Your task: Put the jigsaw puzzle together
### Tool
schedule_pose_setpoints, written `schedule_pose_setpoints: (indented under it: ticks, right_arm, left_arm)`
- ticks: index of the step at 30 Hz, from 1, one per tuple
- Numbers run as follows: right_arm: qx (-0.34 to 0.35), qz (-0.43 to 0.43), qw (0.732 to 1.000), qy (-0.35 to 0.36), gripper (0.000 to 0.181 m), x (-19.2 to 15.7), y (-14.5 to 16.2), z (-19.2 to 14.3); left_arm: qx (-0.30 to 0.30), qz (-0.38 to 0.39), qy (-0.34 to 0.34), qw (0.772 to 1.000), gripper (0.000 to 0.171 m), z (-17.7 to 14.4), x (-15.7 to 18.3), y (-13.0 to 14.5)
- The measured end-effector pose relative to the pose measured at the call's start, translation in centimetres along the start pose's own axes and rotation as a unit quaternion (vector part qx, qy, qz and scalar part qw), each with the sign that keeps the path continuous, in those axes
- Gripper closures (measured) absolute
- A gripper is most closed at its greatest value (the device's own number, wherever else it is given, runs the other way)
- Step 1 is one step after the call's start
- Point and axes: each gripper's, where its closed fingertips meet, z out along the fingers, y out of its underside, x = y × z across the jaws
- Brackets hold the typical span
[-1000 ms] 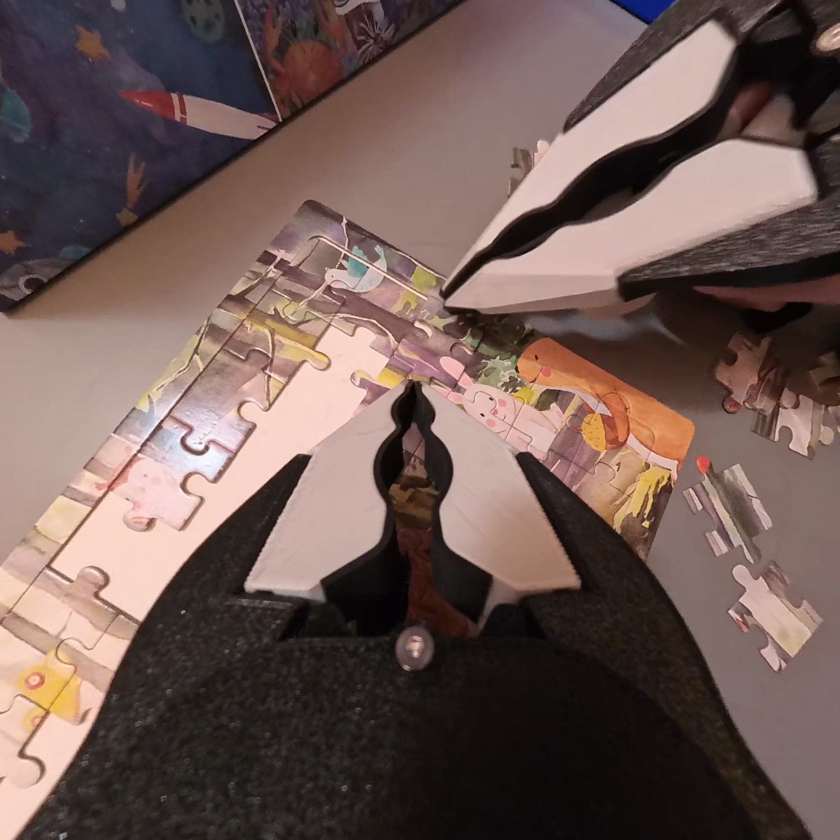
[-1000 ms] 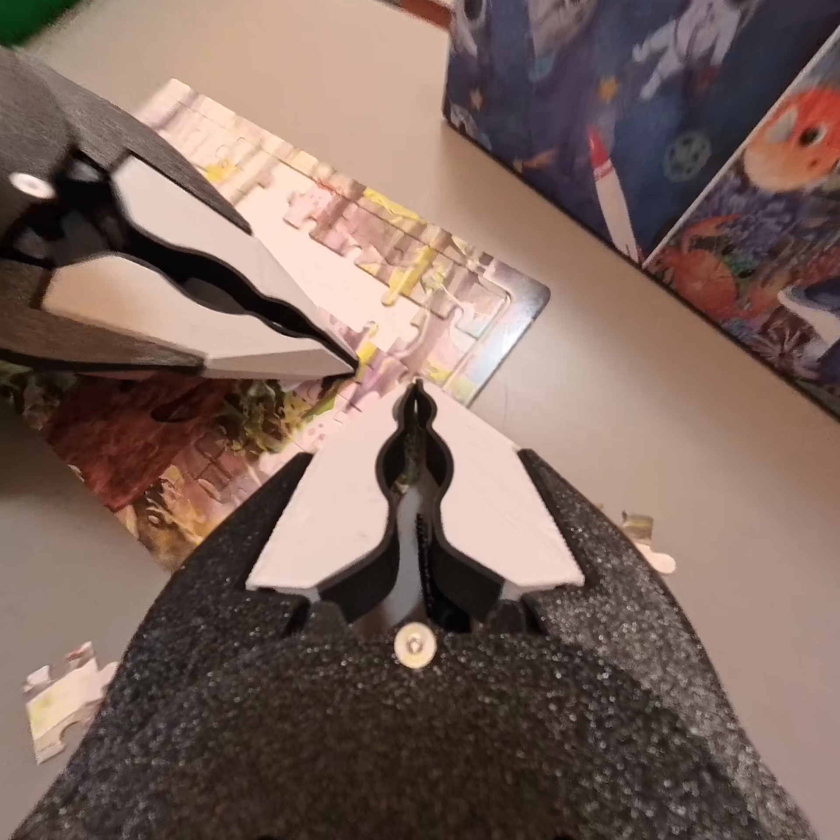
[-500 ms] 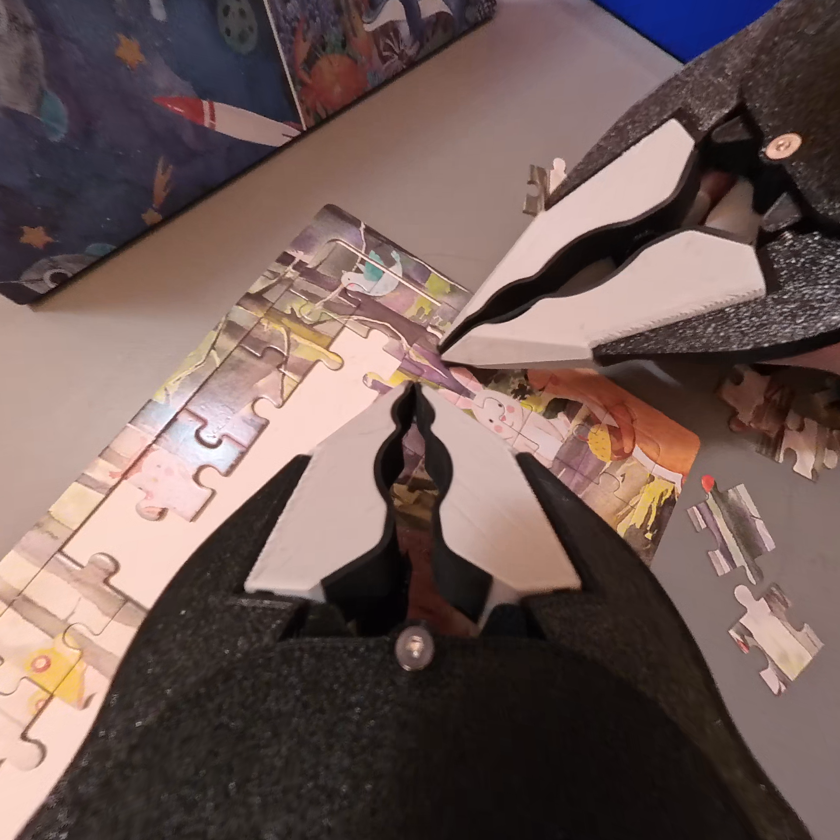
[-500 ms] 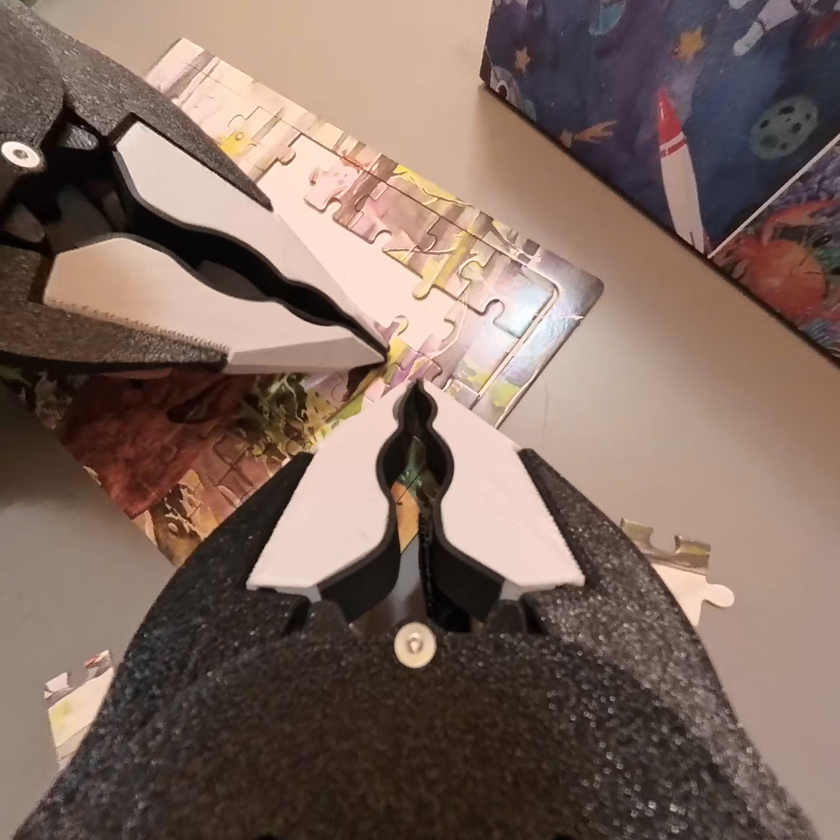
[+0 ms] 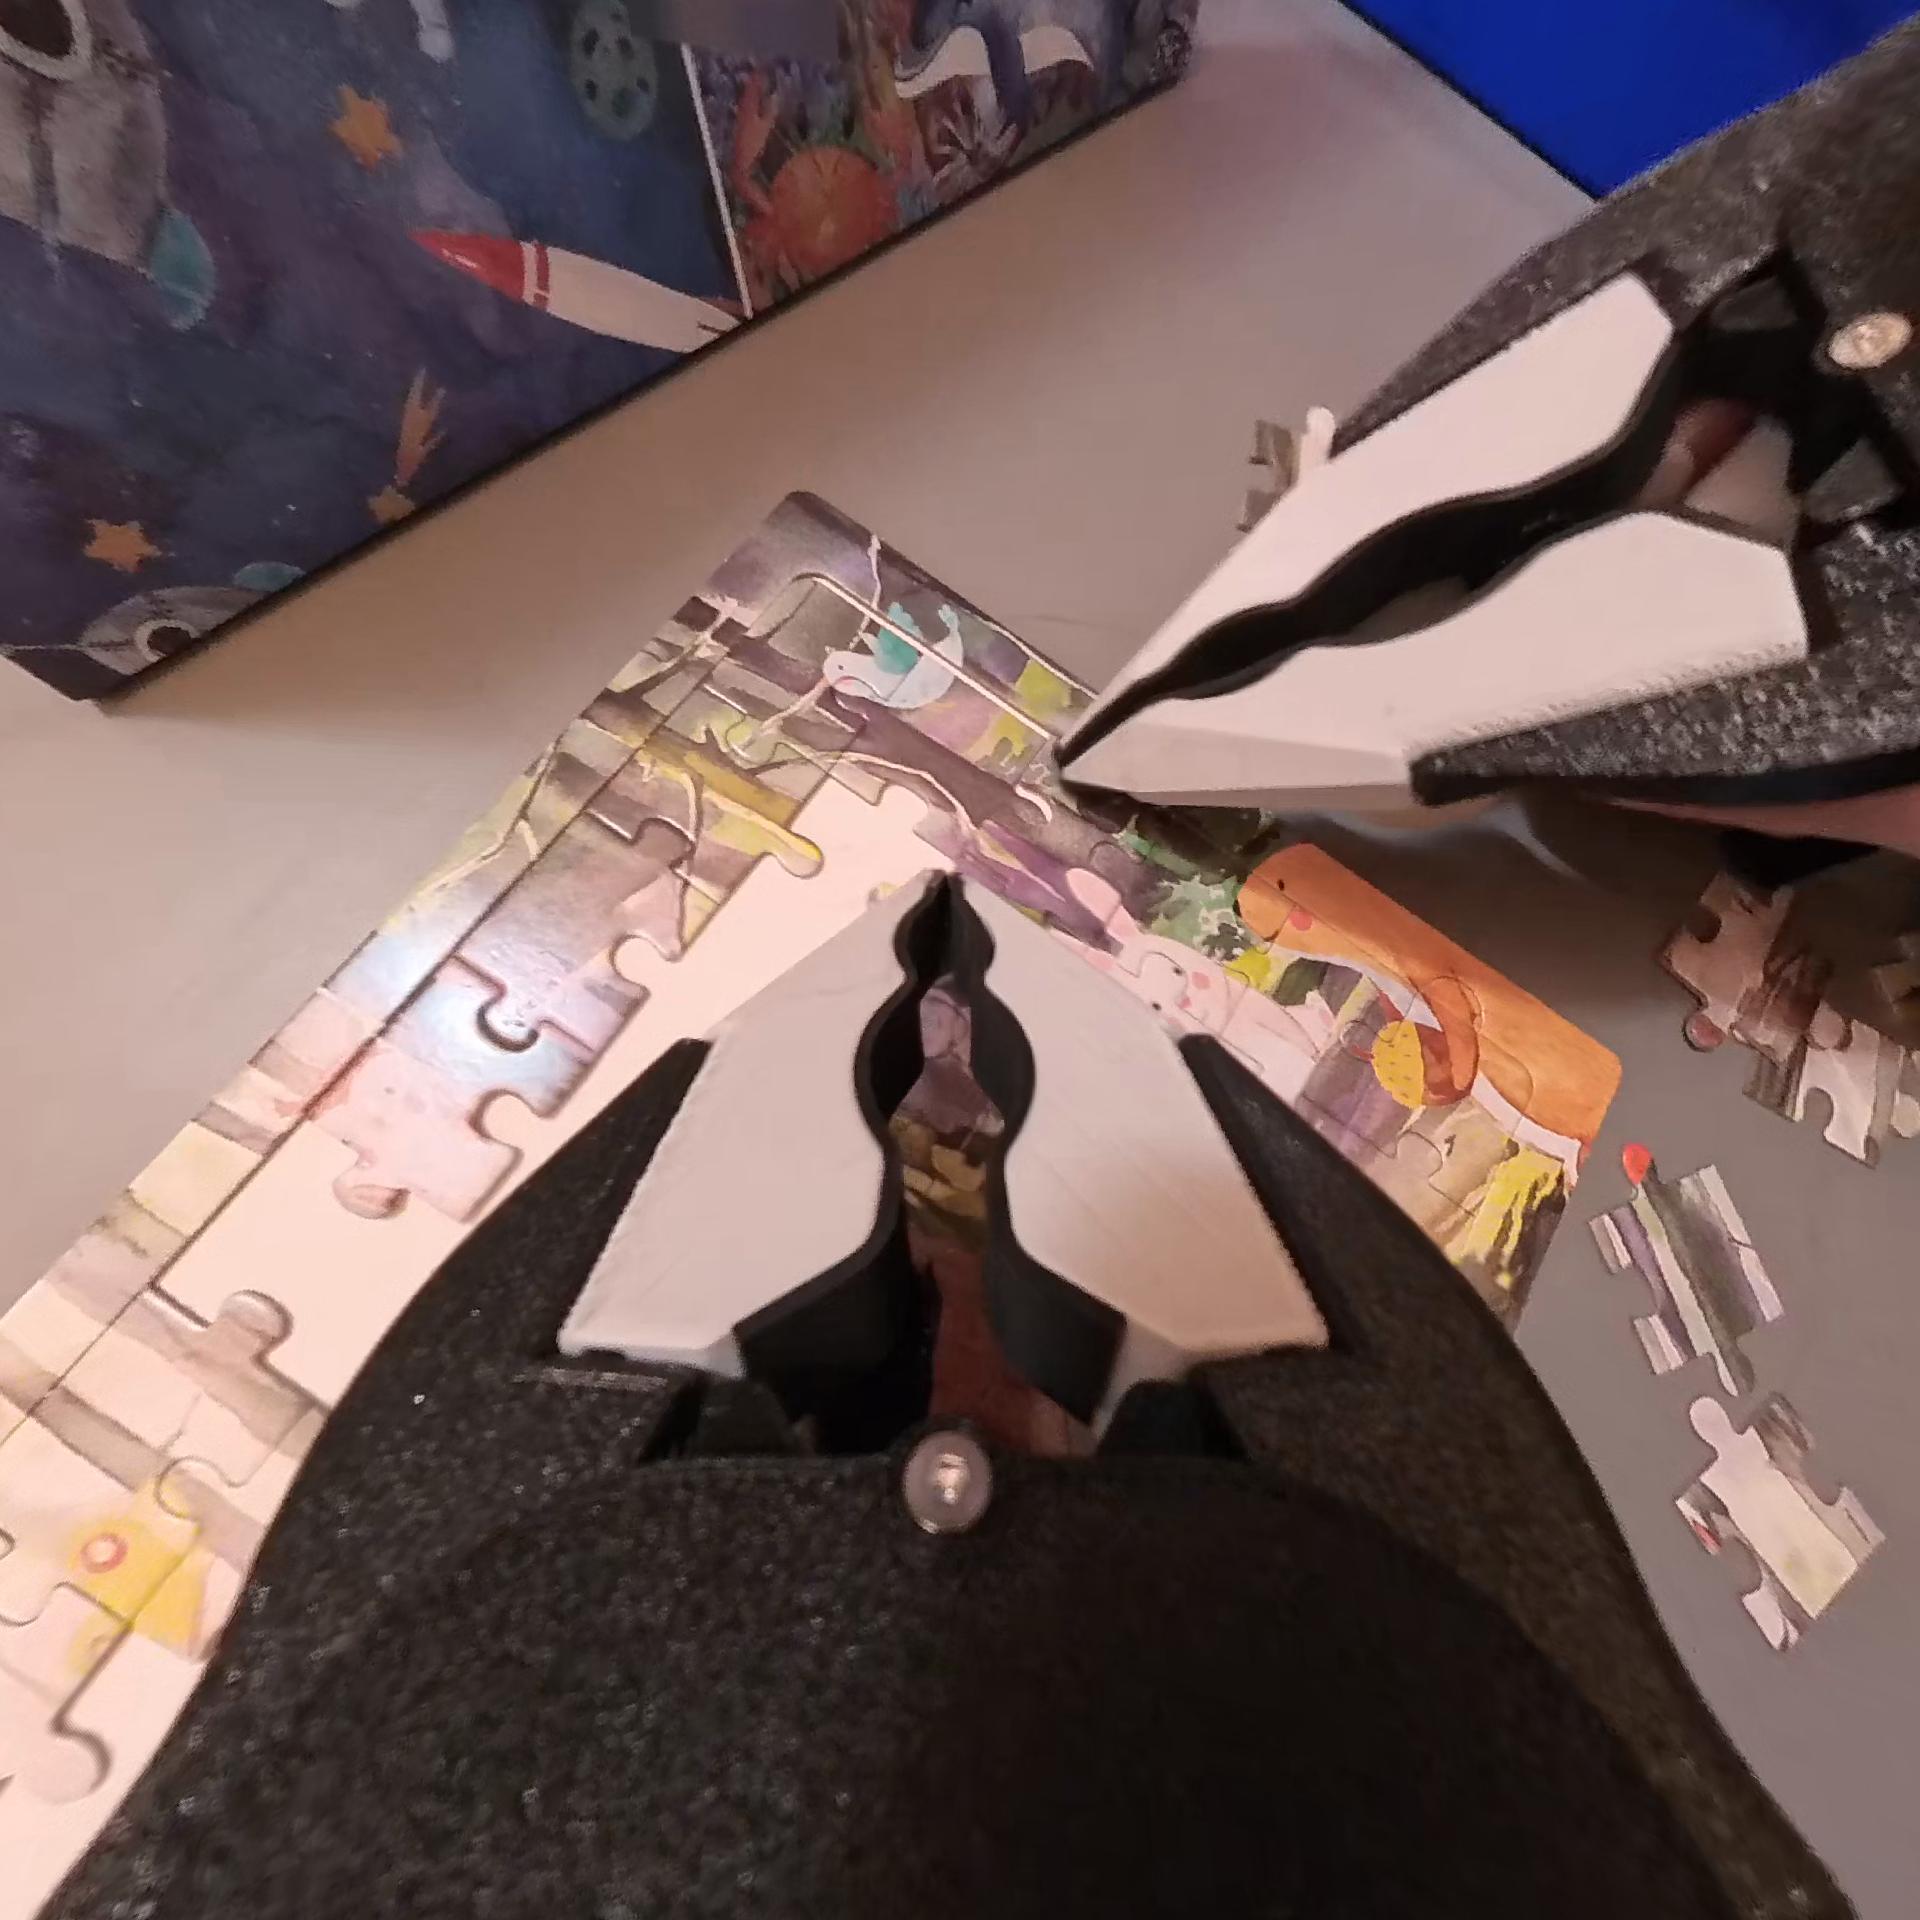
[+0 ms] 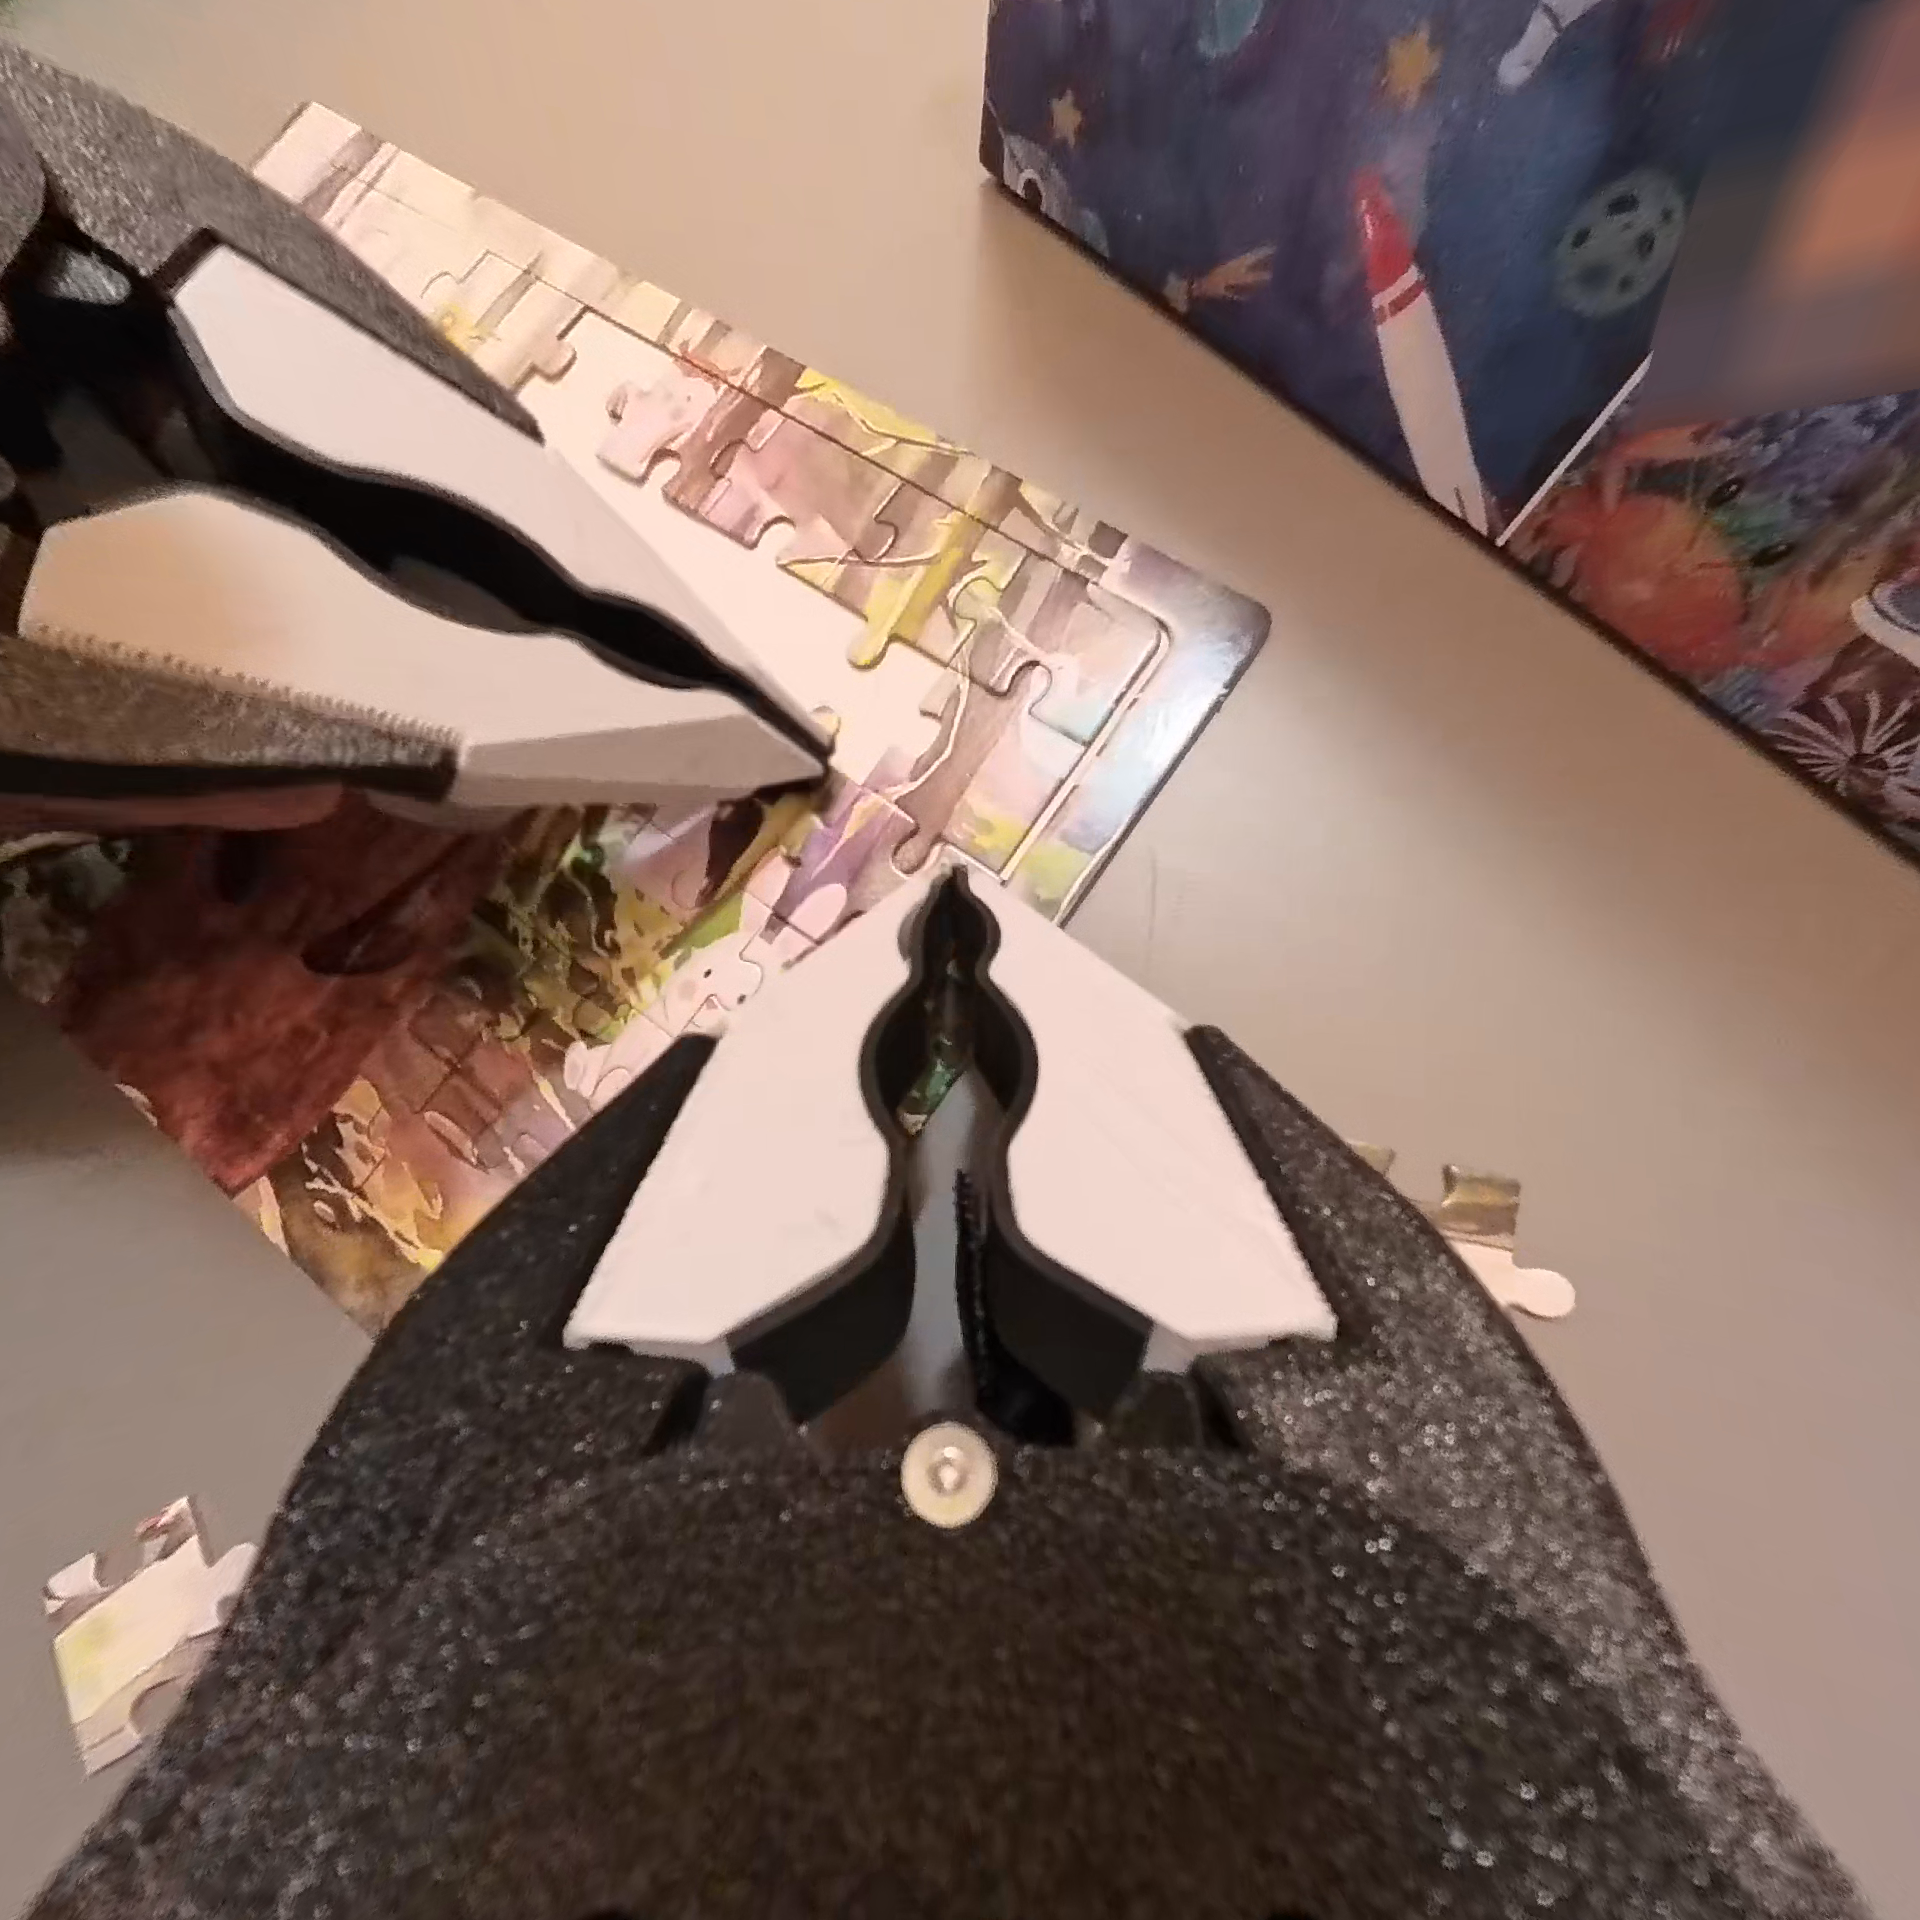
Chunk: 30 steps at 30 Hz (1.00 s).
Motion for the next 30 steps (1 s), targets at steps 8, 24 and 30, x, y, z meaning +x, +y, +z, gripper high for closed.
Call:
schedule_pose_setpoints:
  ticks: [8, 24, 30]
  right_arm:
    - [0.019, 0.011, 1.000, 0.013, 0.181, 1.1, -0.3, -1.1]
    - [0.004, 0.039, 0.999, 0.024, 0.181, 2.3, 0.6, -0.7]
    - [0.004, 0.026, 0.999, 0.025, 0.181, 2.2, 0.5, -0.6]
  left_arm:
    - [-0.032, -0.001, -0.002, 0.999, 0.171, 1.1, -1.4, -1.1]
    - [-0.038, 0.011, 0.000, 0.999, 0.171, 1.7, -1.2, -1.5]
    - [-0.029, 0.013, 0.025, 0.999, 0.171, 1.8, 0.4, -2.0]
